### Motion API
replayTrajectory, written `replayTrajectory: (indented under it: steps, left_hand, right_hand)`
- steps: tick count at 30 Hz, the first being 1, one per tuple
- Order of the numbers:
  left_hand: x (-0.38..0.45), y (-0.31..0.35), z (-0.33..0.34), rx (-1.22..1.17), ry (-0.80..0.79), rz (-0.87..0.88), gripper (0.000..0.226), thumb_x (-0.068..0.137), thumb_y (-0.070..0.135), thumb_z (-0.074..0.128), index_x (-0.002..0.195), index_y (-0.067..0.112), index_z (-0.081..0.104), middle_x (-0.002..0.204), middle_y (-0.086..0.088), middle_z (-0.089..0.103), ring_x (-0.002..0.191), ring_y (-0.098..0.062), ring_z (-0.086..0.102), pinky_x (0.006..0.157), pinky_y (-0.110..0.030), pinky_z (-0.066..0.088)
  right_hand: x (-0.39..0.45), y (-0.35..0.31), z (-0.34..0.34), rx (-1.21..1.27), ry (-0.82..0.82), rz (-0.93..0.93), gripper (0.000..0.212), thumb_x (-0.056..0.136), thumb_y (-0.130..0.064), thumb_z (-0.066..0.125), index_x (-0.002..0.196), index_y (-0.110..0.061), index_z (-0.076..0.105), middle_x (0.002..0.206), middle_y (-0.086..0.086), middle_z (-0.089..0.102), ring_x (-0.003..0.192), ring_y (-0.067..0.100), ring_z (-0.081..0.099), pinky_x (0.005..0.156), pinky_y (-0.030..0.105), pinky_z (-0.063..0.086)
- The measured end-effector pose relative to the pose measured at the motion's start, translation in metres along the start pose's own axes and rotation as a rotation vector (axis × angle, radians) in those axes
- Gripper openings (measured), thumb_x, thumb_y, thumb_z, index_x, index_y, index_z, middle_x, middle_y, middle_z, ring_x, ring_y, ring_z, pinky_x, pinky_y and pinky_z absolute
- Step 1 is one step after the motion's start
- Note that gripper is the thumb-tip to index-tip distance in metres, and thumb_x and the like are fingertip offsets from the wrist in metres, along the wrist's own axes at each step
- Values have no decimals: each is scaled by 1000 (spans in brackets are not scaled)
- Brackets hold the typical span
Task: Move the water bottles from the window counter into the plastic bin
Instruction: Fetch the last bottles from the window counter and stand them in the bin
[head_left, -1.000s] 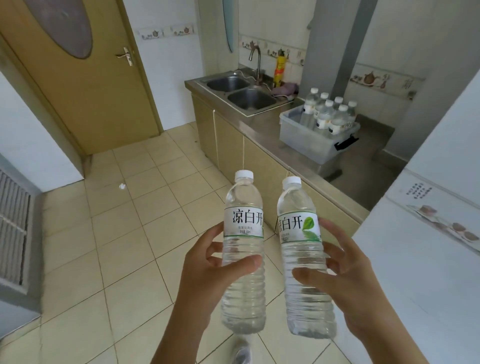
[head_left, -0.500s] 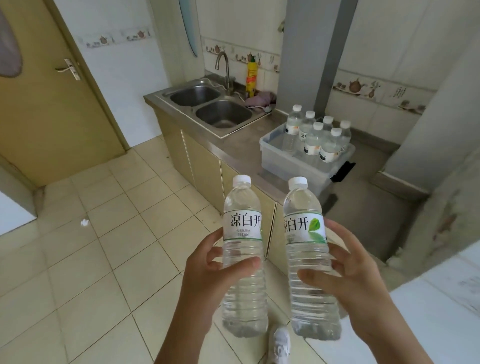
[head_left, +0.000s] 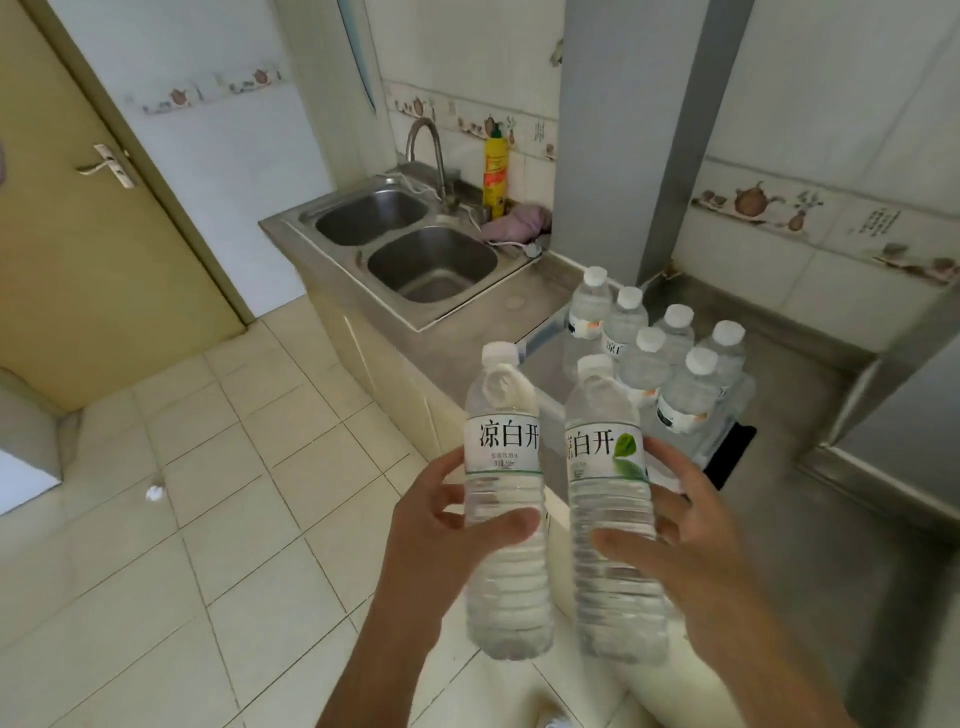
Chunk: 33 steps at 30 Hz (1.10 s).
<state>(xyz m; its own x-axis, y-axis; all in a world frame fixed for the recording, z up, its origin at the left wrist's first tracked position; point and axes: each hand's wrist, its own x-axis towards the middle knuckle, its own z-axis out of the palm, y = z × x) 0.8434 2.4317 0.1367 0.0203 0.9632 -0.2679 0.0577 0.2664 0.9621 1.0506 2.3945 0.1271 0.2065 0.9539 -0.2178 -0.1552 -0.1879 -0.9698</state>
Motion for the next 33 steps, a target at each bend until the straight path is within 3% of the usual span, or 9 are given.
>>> replayTrajectory:
  steps: [3,9,12,16,19,23,26,29,33]
  left_hand:
    - [36,14,17,29,-36,35,82,34,40,90,111,44,63,93,9,78,80,-14,75,67,-30,60]
    - [120,45,46,122,-162,123,86,36,28,93,115,36,60,101,9,78,90,-14,75,72,-33,61]
    - [164,60,56,243,-232,221,89,47,32,98,126,31,57,112,8,73,99,-15,72,80,-39,61]
    - [231,71,66,383,-311,361,87,56,27,95,132,28,54,118,10,69,100,-8,70,70,-21,58]
    - [277,73,74,401,-375,359,86,56,19,96,131,26,54,117,10,69,94,-2,70,65,-15,56]
    - [321,65,82,355,-442,320,86,48,27,98,120,38,52,107,19,72,93,5,69,74,-24,61]
    - [339,56,86,427,-480,376,81,40,51,89,111,43,52,101,32,68,93,11,65,75,-13,53]
    - [354,38,92,431,-524,382,74,43,30,96,103,39,54,96,36,68,91,16,63,71,-3,48]
    - [365,16,105,419,-572,364,76,46,13,97,108,31,57,107,6,70,100,-12,67,81,-26,53]
  right_hand:
    - [31,-10,-7,34,16,10,92,42,3,89,109,-51,56,103,-2,73,81,11,72,52,26,57]
    - [90,-26,-5,59,110,-51,88,49,3,88,109,-51,54,96,-12,71,82,-1,68,51,17,54]
    - [125,-37,5,34,215,-127,81,52,-9,89,111,-50,52,100,-19,67,85,-8,65,54,11,52]
    - [177,-46,16,-37,400,-186,83,49,-21,90,120,-44,52,104,-20,66,85,-10,63,59,7,50]
    - [209,-49,25,-159,536,-195,84,49,-27,91,119,-47,50,100,-28,64,90,-12,61,70,14,54]
    - [238,-51,37,-407,672,-200,75,45,-47,84,105,-63,43,90,-40,58,87,-10,62,71,16,53]
    - [253,-42,43,-590,724,-208,76,48,-37,88,115,-43,51,99,-27,64,84,4,66,72,27,57]
    - [263,-29,47,-713,815,-210,72,53,-20,89,118,-17,57,105,0,71,89,21,68,71,32,55]
    - [275,-20,50,-852,906,-162,57,61,-13,83,112,-13,58,93,4,72,78,27,68,61,23,40]
